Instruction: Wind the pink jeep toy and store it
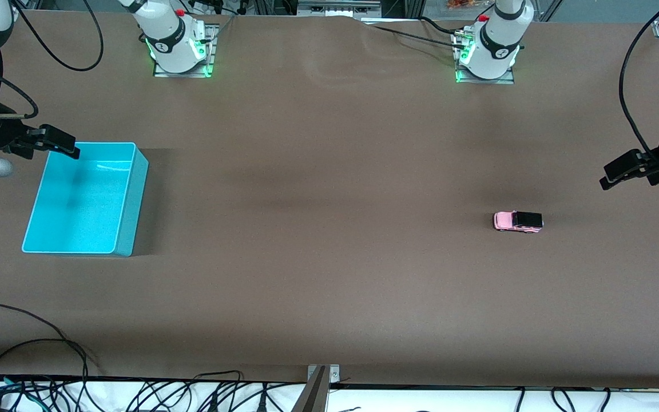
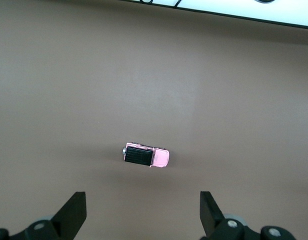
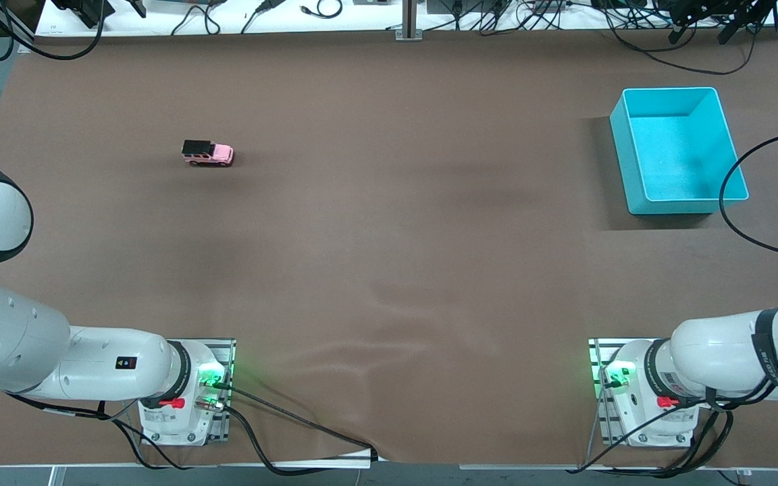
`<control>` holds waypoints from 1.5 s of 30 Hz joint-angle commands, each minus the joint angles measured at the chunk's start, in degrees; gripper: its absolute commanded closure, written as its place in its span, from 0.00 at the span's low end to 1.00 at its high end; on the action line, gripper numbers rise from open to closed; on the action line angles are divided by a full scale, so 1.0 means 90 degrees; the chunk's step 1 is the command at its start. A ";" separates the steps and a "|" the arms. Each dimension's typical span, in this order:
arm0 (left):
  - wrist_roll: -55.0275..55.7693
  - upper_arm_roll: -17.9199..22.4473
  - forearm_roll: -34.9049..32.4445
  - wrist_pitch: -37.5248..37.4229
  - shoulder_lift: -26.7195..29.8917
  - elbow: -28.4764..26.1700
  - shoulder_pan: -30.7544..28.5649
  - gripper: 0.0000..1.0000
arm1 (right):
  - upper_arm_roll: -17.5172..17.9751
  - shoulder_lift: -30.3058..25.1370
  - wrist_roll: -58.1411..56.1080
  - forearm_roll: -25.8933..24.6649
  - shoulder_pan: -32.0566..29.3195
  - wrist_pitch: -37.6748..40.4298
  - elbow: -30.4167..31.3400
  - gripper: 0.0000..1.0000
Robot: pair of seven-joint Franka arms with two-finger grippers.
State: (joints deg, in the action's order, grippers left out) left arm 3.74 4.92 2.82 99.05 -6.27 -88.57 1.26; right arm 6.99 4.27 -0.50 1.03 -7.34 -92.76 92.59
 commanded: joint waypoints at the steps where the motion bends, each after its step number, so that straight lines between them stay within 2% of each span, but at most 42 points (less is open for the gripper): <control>1: -0.0133 0.0010 0.0146 -0.0039 0.0052 0.0007 -0.0013 0.00 | 0.0014 0.0052 -0.0072 -0.0095 0.0005 0.0033 -0.0141 0.00; 18: -0.0142 0.0010 0.0117 -0.0049 0.0042 -0.0052 -0.0014 0.00 | 0.0014 0.0052 -0.0072 -0.0105 0.0005 0.0033 -0.0141 0.00; 25: -0.0133 -0.0029 -0.0293 -0.0137 0.0042 -0.0071 0.0084 0.00 | 0.0014 0.0052 -0.0072 -0.0105 0.0005 0.0033 -0.0141 0.00; 45: -0.0133 -0.0136 -0.0333 -0.0342 0.0052 -0.0130 0.0074 0.00 | 0.0014 0.0052 -0.0072 -0.0105 -0.0005 0.0033 -0.0141 0.00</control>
State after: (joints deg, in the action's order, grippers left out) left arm 3.48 3.74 1.57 96.53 -6.35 -89.21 1.70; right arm 6.99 4.28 -0.50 1.03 -7.34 -92.76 92.59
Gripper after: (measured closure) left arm 0.000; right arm 0.000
